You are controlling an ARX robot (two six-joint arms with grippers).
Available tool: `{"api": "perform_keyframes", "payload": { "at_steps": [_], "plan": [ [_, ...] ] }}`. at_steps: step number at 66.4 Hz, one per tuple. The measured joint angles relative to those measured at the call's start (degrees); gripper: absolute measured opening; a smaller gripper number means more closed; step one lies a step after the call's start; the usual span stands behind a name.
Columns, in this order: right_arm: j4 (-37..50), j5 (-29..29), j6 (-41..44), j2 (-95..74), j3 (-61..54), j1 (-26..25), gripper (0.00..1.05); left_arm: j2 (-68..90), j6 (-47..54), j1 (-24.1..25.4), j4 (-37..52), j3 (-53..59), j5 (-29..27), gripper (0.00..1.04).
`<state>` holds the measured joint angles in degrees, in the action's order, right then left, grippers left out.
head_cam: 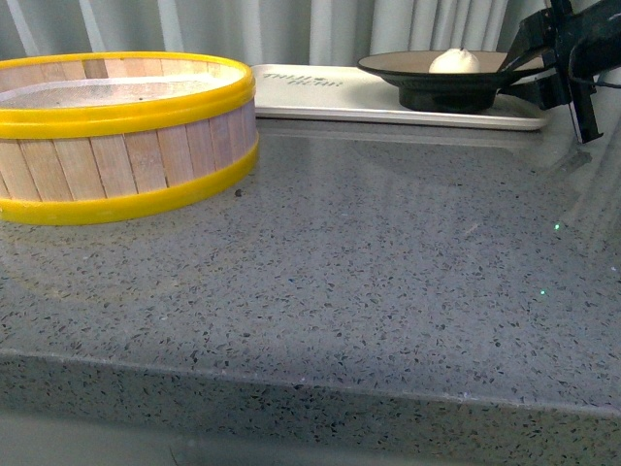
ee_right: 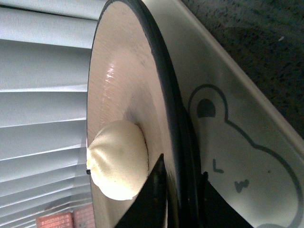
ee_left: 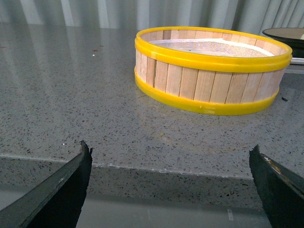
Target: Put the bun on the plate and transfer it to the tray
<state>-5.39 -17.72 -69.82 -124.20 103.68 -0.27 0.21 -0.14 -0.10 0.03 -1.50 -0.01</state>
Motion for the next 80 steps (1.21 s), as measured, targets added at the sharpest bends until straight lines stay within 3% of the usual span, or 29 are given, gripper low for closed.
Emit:
{"api": "perform_keyframes", "payload": {
  "at_steps": [12,30,52,62,71,80],
  "plan": [
    [0.0,-0.1,0.0,0.0,0.5,-0.2,0.56,0.0,0.0,0.0,0.0,0.0,0.0,0.98],
    [1.0,-0.2,-0.1,2.0,-0.8,-1.3,0.98,0.0,0.0,0.0,0.0,0.0,0.0,0.98],
    [7.0,0.2,0.6,13.6,-12.4,-4.3,0.96,0.0,0.0,0.0,0.0,0.0,0.0,0.98],
    [9.0,10.1,12.1,31.8,-30.9,-8.0,0.96,0.0,0.0,0.0,0.0,0.0,0.0,0.98],
    [8.2,23.0,28.9,52.9,-51.5,-11.9,0.96,0.0,0.0,0.0,0.0,0.0,0.0,0.98],
    [7.2,31.3,43.3,69.8,-64.9,-15.4,0.96,0.0,0.0,0.0,0.0,0.0,0.0,0.98]
  ]
}}
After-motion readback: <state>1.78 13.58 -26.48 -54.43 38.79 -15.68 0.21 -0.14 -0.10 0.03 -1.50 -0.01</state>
